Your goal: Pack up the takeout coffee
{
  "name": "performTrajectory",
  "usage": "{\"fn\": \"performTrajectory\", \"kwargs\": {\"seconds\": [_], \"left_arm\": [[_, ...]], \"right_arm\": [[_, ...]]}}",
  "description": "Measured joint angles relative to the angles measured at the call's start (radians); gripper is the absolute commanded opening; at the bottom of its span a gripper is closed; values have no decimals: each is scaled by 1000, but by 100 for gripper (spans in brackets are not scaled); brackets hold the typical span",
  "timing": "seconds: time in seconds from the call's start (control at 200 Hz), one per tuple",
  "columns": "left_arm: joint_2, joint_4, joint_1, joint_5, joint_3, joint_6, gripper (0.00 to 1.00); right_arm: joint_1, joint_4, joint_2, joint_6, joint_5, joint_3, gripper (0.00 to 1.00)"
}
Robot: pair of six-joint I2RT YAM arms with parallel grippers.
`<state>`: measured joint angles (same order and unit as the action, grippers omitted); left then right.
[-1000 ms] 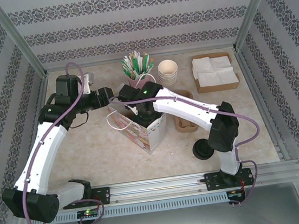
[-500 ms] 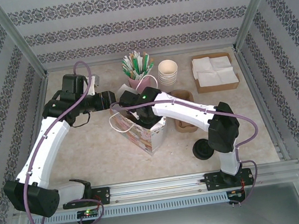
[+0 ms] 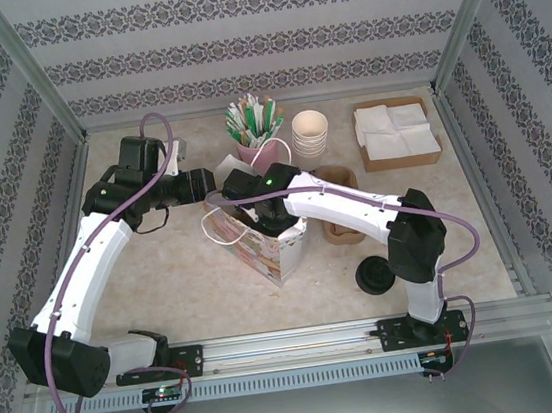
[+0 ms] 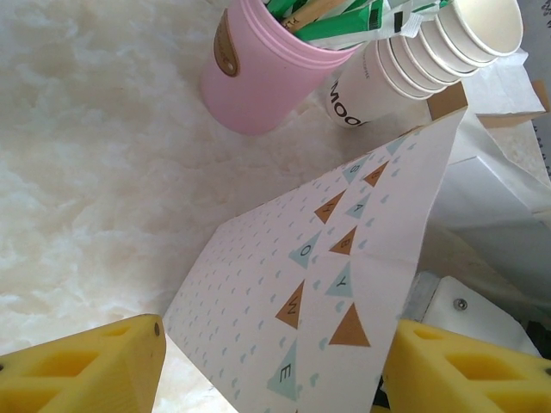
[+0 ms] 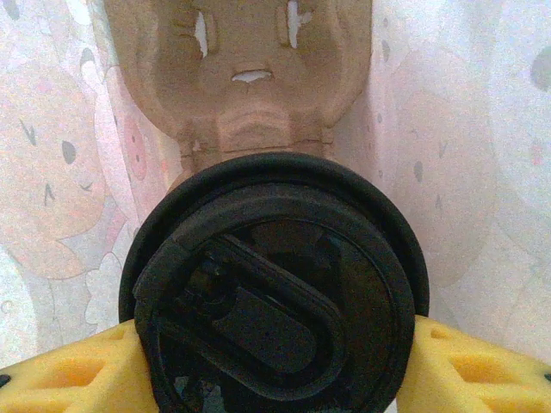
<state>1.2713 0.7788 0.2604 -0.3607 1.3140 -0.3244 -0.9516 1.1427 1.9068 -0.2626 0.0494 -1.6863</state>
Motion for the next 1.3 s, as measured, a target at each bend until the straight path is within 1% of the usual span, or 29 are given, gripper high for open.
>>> {"fn": "performTrajectory", "kwargs": {"seconds": [0.295, 0.425, 0.575, 0.649, 0.764, 0.904, 1.299], "left_arm": [[4, 0, 3, 3, 6, 0, 67], [4, 0, 3, 3, 6, 0, 67], [3, 0, 3, 3, 6, 0, 67], [3, 0, 3, 3, 6, -1, 67], [3, 0, 7, 10, 6, -1, 67], [3, 0, 8, 11, 6, -1, 67], [0, 0, 9, 30, 20, -16, 65]], "right_arm": [[-20, 4, 14, 0, 33, -11, 56], [-22, 12, 11, 0, 37, -23, 58], [-21, 30, 13, -4, 34, -47, 64], [-21, 42, 21, -5, 32, -63, 66], [-21, 59, 31, -19, 24, -94, 78], [-21, 61, 32, -31, 18, -155, 85], [-21, 111, 11, -35, 22, -314, 86]]}}
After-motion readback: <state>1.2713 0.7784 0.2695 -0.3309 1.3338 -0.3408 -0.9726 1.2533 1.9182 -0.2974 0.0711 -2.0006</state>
